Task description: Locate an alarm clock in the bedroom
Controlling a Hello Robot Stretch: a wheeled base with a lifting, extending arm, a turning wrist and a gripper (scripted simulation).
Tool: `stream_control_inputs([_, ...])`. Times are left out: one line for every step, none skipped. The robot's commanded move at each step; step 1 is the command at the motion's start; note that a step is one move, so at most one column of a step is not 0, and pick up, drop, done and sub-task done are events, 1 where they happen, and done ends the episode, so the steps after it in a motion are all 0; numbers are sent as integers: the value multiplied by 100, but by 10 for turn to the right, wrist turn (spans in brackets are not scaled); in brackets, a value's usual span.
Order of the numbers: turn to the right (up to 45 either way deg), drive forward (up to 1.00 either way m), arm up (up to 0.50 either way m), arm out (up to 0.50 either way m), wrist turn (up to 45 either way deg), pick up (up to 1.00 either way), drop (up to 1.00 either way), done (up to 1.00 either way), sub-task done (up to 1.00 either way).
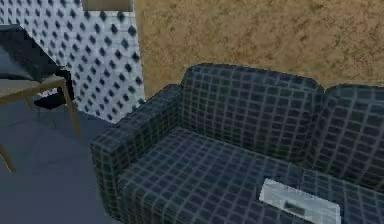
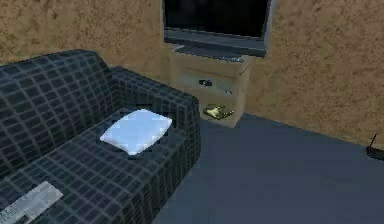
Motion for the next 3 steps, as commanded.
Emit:
stream_control_inputs([-450, 0, 0, 0, 0, 0, 0, 0, 0])
stream_control_inputs([-330, 0, 0, 0, 0, 0, 0, 0, 0])
stream_control_inputs([0, 100, 0, 0, 0, 0, 0, 0, 0])
